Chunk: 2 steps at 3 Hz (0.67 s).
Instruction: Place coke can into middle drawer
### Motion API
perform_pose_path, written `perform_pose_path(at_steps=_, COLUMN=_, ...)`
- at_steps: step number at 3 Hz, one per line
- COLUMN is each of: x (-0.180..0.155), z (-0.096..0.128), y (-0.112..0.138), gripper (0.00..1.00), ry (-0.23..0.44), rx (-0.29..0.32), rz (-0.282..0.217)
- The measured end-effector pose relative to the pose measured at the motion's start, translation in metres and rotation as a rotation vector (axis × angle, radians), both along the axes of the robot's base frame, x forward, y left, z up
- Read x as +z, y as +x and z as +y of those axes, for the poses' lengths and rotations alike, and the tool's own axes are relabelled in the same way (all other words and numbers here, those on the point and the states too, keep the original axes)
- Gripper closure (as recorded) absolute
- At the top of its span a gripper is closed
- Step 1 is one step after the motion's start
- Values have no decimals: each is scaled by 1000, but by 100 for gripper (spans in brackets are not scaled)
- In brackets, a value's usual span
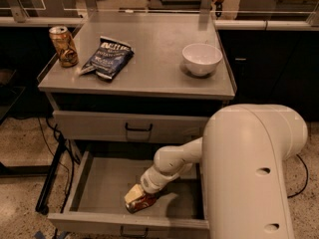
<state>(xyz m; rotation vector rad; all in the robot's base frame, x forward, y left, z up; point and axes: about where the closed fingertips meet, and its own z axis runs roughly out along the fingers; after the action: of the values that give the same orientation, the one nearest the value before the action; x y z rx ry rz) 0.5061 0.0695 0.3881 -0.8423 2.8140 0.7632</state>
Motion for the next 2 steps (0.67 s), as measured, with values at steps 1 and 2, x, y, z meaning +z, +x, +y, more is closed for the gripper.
perform_pose_path(at_steps=1, x=0, z=0, y=0, gripper=54, ry=0, rx=0, rz=0)
perform_pose_path(at_steps=2, x=0, z=0, y=0, gripper=30, ry=0, rx=0, rz=0)
